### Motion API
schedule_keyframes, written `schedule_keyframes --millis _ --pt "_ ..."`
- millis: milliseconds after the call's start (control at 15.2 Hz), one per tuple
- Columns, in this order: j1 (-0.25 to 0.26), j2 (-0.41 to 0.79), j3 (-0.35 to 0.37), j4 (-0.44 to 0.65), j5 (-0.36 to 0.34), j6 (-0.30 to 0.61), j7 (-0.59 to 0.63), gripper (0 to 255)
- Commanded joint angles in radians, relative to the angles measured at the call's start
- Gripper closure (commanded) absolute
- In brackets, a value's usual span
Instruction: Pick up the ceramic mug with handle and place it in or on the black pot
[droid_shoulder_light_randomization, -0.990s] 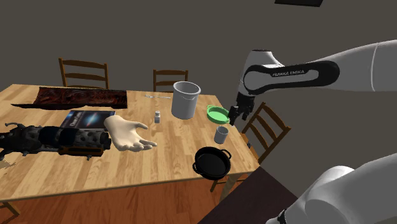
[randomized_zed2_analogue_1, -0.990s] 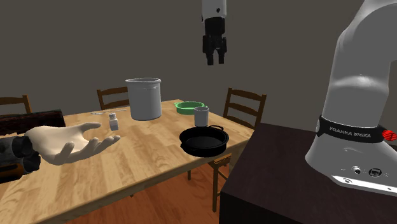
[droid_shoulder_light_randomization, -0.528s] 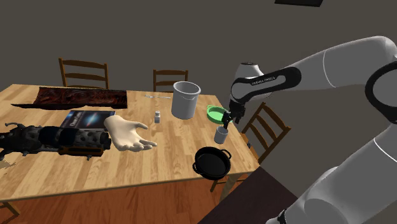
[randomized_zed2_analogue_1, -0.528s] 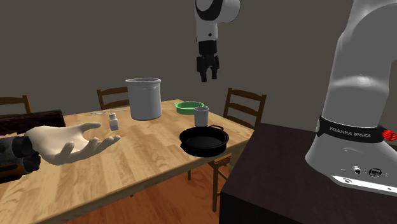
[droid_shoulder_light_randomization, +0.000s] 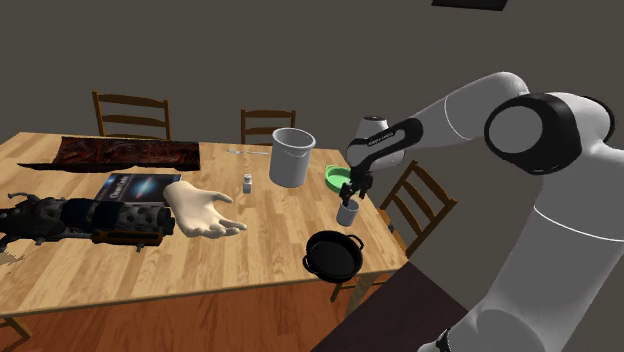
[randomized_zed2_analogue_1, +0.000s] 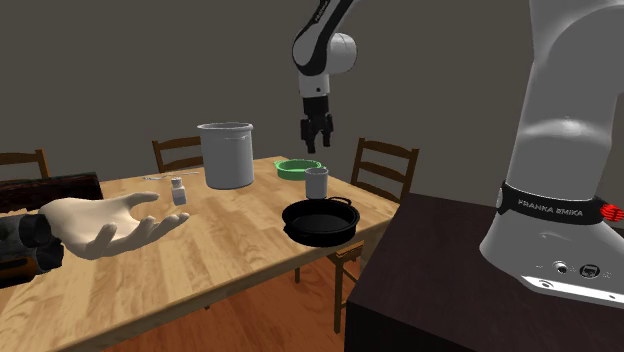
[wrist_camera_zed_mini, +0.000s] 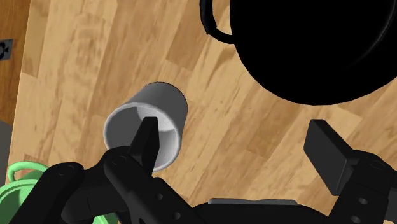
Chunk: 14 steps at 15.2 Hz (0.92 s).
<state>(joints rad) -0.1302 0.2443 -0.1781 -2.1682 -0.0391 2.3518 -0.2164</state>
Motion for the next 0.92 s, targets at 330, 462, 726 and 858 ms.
schedule_keyframes --millis 330,462,726,858 --pt "-0.049 0.269 0.009 0.207 0.039 0.060 -0.063 0" --pt "-0.064 0.347 0.014 0.280 0.047 0.065 -0.076 0" --pt "-0.074 0.405 0.019 0.309 0.053 0.094 -0.083 0" --pt "-0.078 0.425 0.021 0.311 0.055 0.112 -0.084 0"
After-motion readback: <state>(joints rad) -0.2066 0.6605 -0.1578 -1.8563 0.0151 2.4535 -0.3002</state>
